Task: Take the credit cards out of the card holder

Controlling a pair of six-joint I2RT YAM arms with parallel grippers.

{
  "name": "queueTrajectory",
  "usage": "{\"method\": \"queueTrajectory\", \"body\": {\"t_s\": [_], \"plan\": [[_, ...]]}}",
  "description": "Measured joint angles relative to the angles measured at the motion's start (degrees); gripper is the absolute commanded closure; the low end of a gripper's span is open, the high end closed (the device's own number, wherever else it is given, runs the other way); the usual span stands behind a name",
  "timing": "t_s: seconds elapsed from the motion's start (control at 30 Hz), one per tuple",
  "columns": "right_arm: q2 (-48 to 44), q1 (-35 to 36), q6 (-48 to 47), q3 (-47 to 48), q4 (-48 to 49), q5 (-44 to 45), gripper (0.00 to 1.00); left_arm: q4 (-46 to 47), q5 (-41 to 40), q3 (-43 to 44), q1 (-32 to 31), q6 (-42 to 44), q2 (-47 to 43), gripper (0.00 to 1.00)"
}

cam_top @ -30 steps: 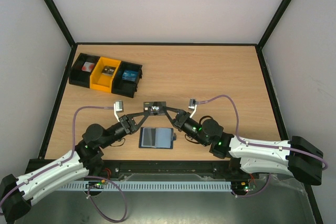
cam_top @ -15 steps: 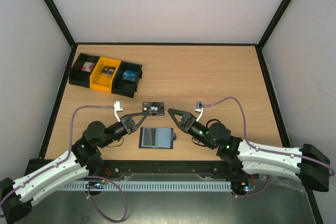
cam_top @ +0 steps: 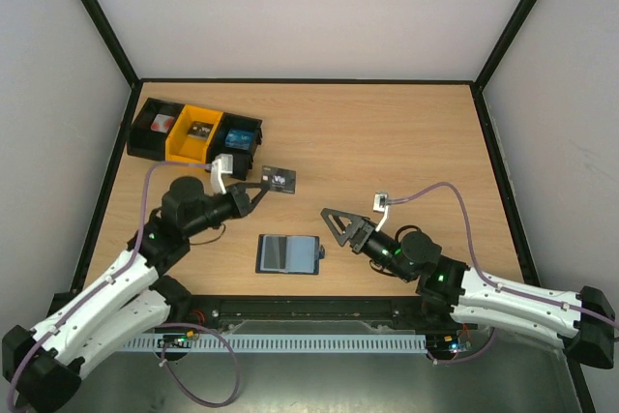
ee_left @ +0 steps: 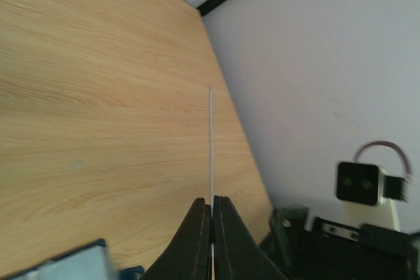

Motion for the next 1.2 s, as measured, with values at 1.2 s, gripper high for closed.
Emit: {"method": "queueTrajectory", "body": {"t_s": [1.2], "plan": [[-12.96, 0.0, -11.56, -0.76, -18.73, 8.39, 0.02, -22.51, 12.79, 41.75, 48.96, 27.28, 54.36, 0.97]]}}
